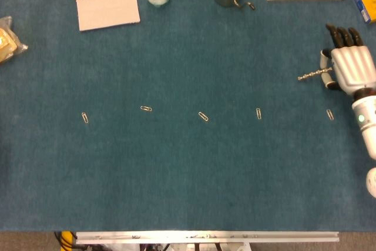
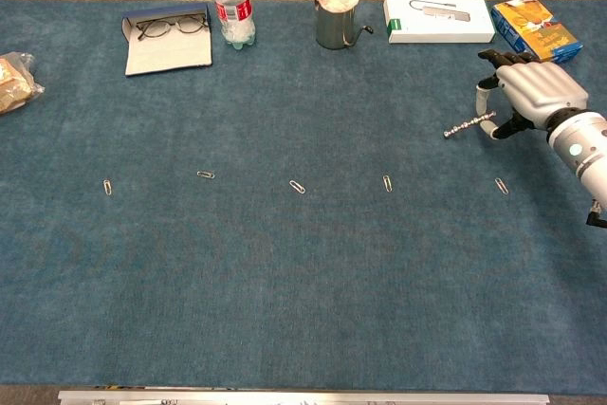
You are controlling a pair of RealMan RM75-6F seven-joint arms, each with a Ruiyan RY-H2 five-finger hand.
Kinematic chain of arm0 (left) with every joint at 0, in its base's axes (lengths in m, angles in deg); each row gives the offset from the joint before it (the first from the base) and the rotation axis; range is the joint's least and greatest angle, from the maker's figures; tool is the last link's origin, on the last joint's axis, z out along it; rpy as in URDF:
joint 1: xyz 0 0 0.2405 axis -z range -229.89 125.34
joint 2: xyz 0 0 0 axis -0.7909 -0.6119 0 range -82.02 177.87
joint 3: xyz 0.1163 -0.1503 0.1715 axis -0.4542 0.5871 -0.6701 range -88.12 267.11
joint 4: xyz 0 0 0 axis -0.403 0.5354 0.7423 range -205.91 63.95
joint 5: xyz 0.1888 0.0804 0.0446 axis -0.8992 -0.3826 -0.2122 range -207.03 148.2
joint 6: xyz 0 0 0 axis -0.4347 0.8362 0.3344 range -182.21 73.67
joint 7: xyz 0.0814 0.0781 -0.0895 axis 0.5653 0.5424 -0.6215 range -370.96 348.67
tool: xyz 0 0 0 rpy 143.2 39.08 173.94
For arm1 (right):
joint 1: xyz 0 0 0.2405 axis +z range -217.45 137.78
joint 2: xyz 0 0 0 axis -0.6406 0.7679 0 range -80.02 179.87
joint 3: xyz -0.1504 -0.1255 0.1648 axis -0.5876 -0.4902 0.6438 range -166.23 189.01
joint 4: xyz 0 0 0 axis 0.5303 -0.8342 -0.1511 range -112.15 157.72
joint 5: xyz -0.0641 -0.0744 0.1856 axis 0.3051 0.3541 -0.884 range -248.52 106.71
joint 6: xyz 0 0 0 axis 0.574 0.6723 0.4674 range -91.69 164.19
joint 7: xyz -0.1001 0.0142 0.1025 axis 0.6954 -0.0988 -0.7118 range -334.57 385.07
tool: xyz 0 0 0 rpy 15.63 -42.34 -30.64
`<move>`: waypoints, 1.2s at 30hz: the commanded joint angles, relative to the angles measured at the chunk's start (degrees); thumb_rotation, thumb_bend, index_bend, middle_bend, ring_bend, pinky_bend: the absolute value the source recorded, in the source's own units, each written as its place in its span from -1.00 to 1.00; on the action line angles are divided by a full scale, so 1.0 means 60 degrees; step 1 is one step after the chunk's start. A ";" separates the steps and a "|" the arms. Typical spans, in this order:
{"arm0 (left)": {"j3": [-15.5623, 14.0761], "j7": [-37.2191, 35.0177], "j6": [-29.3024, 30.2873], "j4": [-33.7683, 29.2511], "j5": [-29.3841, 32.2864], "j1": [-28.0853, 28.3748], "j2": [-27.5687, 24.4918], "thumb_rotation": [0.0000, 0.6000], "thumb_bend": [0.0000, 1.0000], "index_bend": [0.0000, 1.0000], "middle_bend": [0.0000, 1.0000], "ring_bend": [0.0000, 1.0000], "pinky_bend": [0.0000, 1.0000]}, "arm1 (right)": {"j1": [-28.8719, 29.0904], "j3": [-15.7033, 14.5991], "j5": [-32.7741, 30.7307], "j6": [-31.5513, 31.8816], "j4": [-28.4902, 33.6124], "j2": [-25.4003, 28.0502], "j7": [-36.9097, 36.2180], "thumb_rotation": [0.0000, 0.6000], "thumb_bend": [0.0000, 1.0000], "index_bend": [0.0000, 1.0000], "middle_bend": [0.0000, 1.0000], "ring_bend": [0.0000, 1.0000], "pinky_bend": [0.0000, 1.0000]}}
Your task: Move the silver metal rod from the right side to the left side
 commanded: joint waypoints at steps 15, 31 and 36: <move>-0.0059 0.0705 0.0492 -0.0830 -0.0089 -0.0234 -0.0195 1.00 -0.18 -0.22 -0.48 -0.75 -0.74 | -0.1281 -0.0847 0.1020 0.1666 0.2211 0.1514 -0.0193 1.00 -0.30 0.21 -0.96 -1.00 -1.00; -0.0182 0.1349 0.0931 -0.1591 -0.0272 -0.0471 -0.0310 1.00 -0.18 -0.21 -0.48 -0.75 -0.74 | -0.2200 -0.1521 0.1551 0.2191 0.2421 0.1941 -0.0618 1.00 -0.30 0.21 -0.96 -1.00 -1.00; -0.0193 0.1395 0.0950 -0.1643 -0.0268 -0.0500 -0.0317 1.00 -0.18 -0.21 -0.48 -0.75 -0.74 | -0.2293 -0.1527 0.1589 0.2166 0.2332 0.1907 -0.0708 1.00 -0.30 0.21 -0.96 -1.00 -1.00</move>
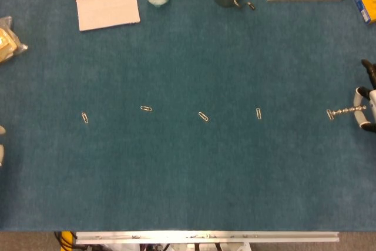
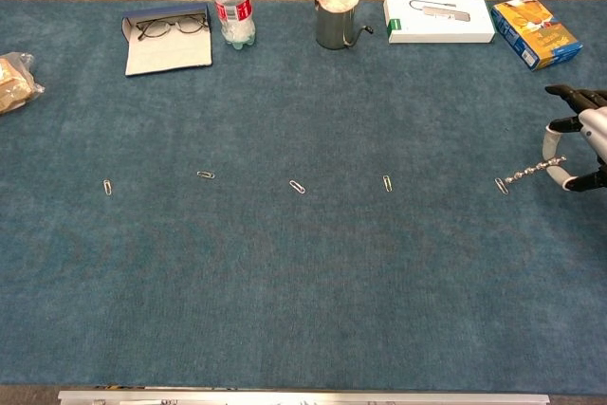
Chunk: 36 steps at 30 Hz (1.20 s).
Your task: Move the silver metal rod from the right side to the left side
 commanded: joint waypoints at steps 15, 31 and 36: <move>-0.0031 -0.0162 -0.0011 0.0104 0.0002 -0.0065 0.0011 1.00 -0.18 -0.21 -0.48 -0.75 -0.74 | -0.0001 0.0149 0.0025 -0.0270 -0.0101 -0.0192 0.0144 1.00 -0.30 0.21 -0.96 -1.00 -1.00; -0.0041 -0.0364 0.0060 0.0211 -0.0029 -0.0149 0.0015 1.00 -0.18 -0.20 -0.48 -0.75 -0.73 | 0.0142 0.0291 0.0659 0.0016 0.0816 0.0021 0.0401 1.00 -0.30 0.21 -0.96 -1.00 -1.00; -0.0045 -0.0461 0.0079 0.0280 -0.0002 -0.0196 0.0012 1.00 -0.18 -0.20 -0.48 -0.75 -0.73 | 0.0345 0.0400 0.0885 0.0002 0.1222 0.0023 0.0681 1.00 -0.30 0.21 -0.96 -1.00 -1.00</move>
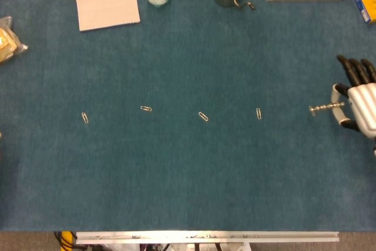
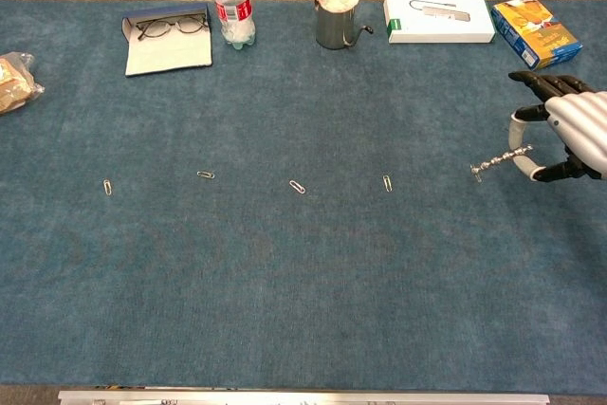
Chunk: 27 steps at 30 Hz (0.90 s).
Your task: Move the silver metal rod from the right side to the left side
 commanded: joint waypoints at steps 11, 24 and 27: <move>-0.0049 -0.0347 0.0031 0.0305 -0.0040 -0.0098 -0.0025 1.00 -0.18 -0.20 -0.48 -0.75 -0.72 | 0.0825 0.0368 0.0208 -0.0585 0.0587 -0.0523 0.0830 1.00 -0.30 0.21 -0.96 -1.00 -1.00; -0.0021 -0.0969 -0.0083 0.0830 0.0062 -0.0164 0.0063 1.00 -0.18 -0.19 -0.48 -0.75 -0.70 | 0.1344 0.0532 -0.0525 -0.1354 -0.0052 -0.1274 0.1204 1.00 -0.30 0.21 -0.96 -1.00 -1.00; -0.0019 -0.1072 -0.0100 0.0922 0.0057 -0.0171 0.0085 1.00 -0.18 -0.19 -0.48 -0.75 -0.70 | 0.1423 0.0547 -0.0648 -0.1467 -0.0231 -0.1414 0.1186 1.00 -0.30 0.21 -0.96 -1.00 -1.00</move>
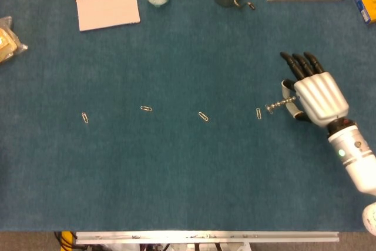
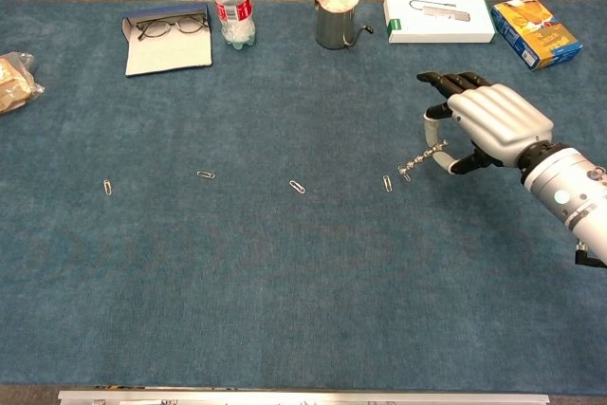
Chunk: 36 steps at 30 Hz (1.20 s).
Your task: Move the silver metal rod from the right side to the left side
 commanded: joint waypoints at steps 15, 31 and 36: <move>-0.0002 -0.0232 -0.0089 0.0243 0.0002 -0.0040 0.0065 1.00 -0.18 -0.19 -0.48 -0.75 -0.69 | 0.0367 0.0025 -0.0204 -0.0264 -0.0483 -0.0531 -0.0166 1.00 -0.30 0.21 -0.96 -1.00 -1.00; 0.0015 -0.0273 -0.0070 0.0231 -0.0049 -0.0051 0.0029 1.00 -0.18 -0.19 -0.48 -0.75 -0.69 | 0.1193 0.0901 -0.0081 -0.0144 0.0385 -0.0364 0.0111 1.00 -0.30 0.21 -0.96 -1.00 -1.00; 0.0006 -0.0275 -0.0086 0.0232 -0.0049 -0.0058 -0.0019 1.00 -0.18 -0.19 -0.48 -0.75 -0.69 | 0.1734 0.1407 -0.0399 -0.0383 0.0560 -0.0524 0.0362 1.00 -0.30 0.21 -0.96 -1.00 -1.00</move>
